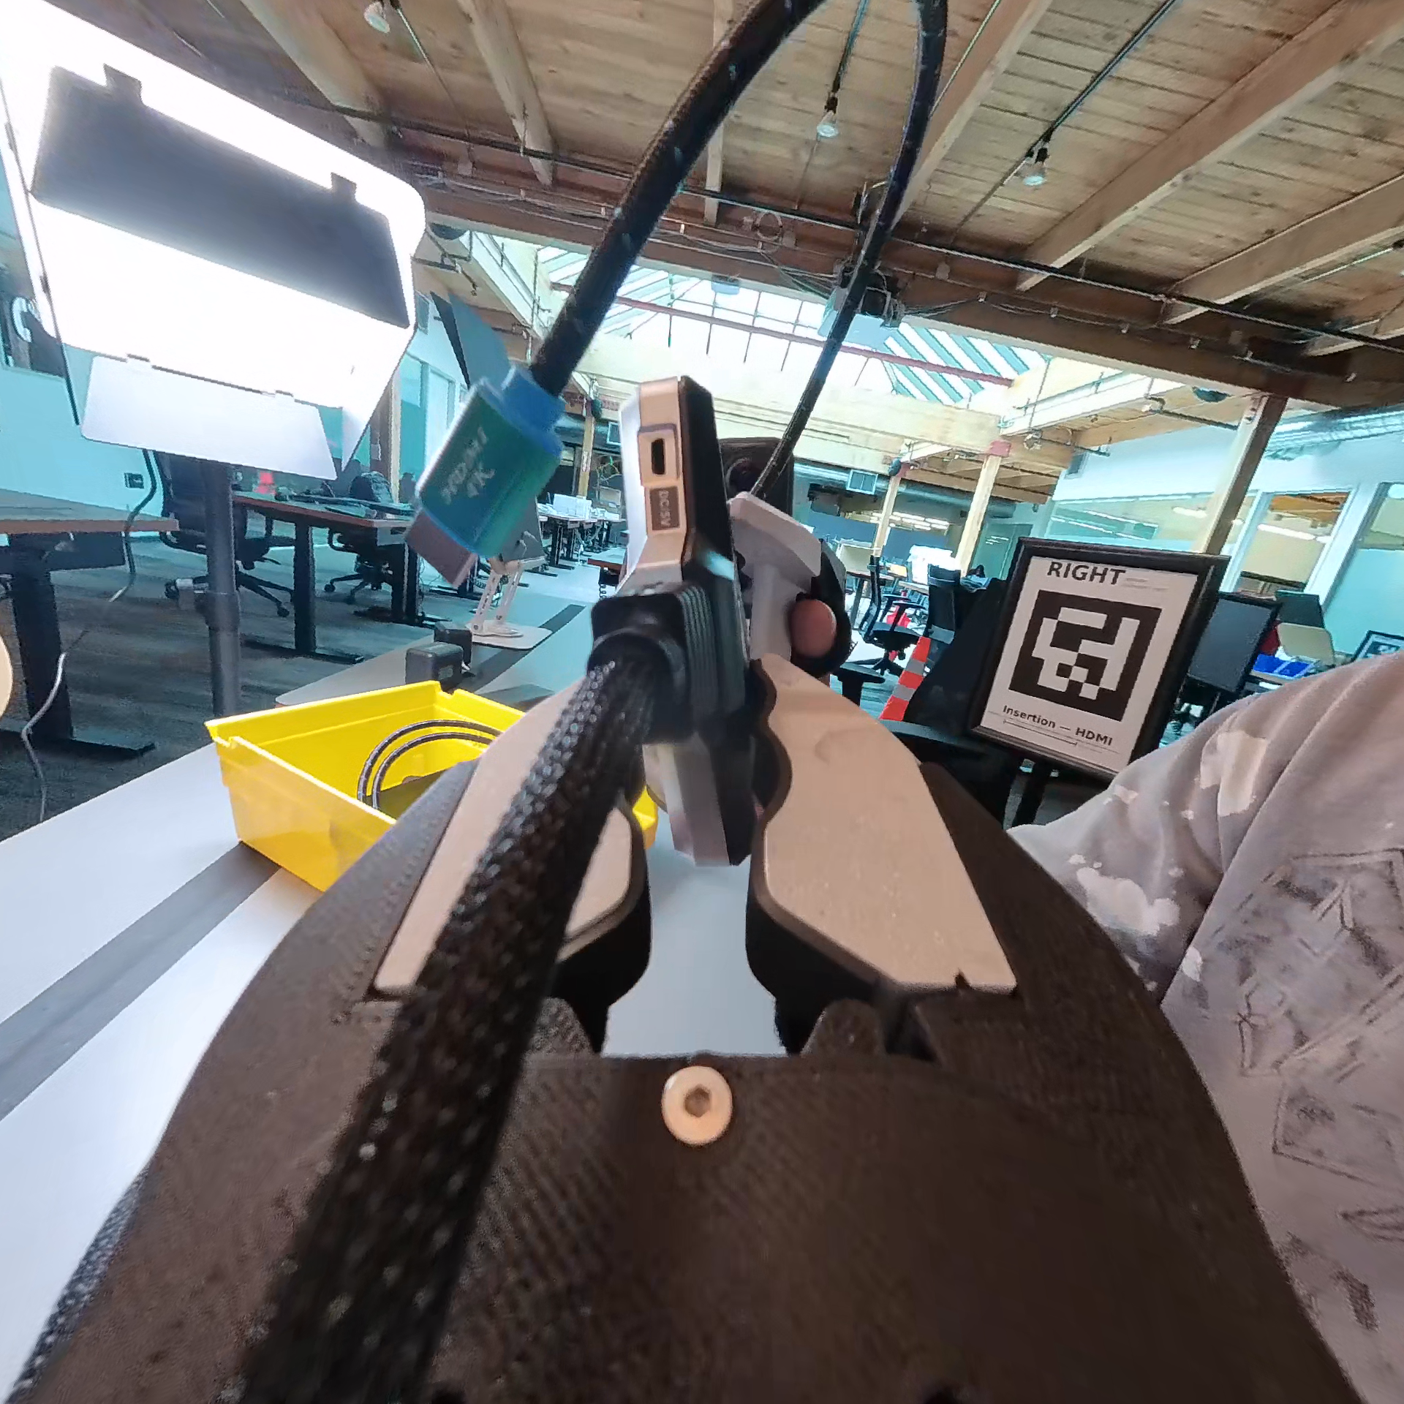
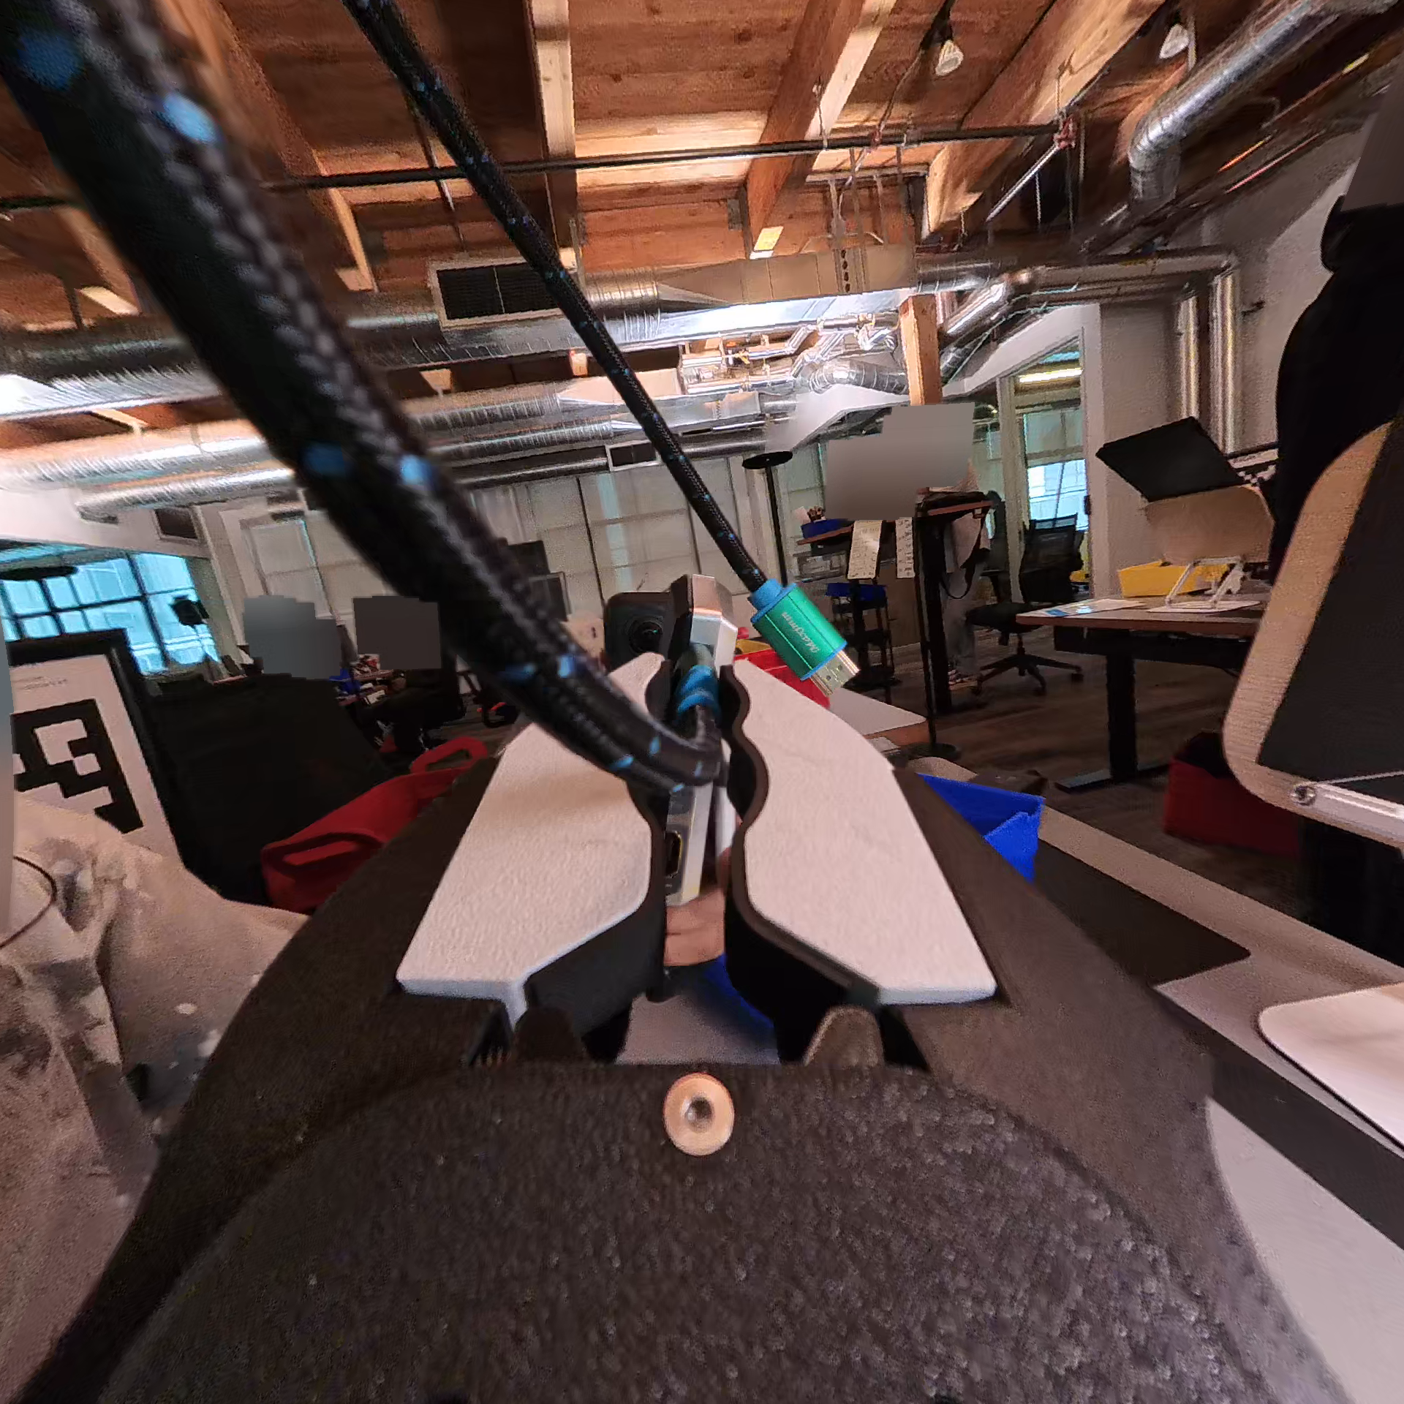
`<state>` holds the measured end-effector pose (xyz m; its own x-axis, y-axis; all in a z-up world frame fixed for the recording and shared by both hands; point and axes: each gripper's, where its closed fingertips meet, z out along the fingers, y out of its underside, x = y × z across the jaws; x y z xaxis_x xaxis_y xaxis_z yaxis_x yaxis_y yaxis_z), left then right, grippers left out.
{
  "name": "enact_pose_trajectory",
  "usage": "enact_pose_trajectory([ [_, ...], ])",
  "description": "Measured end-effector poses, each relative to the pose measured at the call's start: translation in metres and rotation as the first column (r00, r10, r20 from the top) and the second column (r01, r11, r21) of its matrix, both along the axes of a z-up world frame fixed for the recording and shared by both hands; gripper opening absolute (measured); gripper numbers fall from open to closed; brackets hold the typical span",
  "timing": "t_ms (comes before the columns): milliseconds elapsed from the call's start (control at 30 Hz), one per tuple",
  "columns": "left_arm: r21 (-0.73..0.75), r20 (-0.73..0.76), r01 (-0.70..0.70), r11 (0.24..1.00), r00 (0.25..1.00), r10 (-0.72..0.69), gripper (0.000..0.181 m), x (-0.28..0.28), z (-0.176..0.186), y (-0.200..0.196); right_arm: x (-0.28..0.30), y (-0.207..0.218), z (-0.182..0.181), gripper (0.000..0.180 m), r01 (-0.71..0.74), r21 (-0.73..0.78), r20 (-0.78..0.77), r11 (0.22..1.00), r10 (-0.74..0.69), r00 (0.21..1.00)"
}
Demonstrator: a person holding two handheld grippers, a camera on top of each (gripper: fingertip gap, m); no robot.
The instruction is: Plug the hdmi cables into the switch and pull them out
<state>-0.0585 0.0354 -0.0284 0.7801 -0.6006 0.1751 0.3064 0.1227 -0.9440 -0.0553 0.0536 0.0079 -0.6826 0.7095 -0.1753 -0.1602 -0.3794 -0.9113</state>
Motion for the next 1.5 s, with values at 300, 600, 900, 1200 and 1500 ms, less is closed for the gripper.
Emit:
enact_pose_trajectory([
  [300,0.057,0.010,-0.065,0.996,0.998,0.065,0.030,-0.001,0.010,-0.003,-0.001,-0.009,-0.007,0.011,-0.074,-0.020,0.052,0.997,0.075,0.996],
  [600,0.099,0.087,-0.043,0.994,0.996,0.035,0.025,-0.007,0.015,-0.008,0.006,0.001,0.001,0.011,-0.044,-0.030,-0.004,0.999,0.044,0.999],
  [900,0.085,0.069,-0.033,0.996,0.997,0.027,0.026,-0.001,0.011,-0.005,0.002,-0.007,-0.005,0.011,-0.030,0.015,0.004,0.999,0.030,1.000],
  [1200,0.145,0.159,-0.042,0.989,0.987,0.019,0.022,-0.006,0.025,-0.013,0.002,-0.010,-0.008,0.010,-0.084,0.015,-0.017,0.996,0.084,0.996],
  [1500,0.219,0.221,-0.085,0.972,0.975,0.036,0.024,-0.021,0.042,-0.027,-0.005,-0.022,-0.013,0.010,-0.079,-0.100,-0.126,0.992,0.066,0.990],
])
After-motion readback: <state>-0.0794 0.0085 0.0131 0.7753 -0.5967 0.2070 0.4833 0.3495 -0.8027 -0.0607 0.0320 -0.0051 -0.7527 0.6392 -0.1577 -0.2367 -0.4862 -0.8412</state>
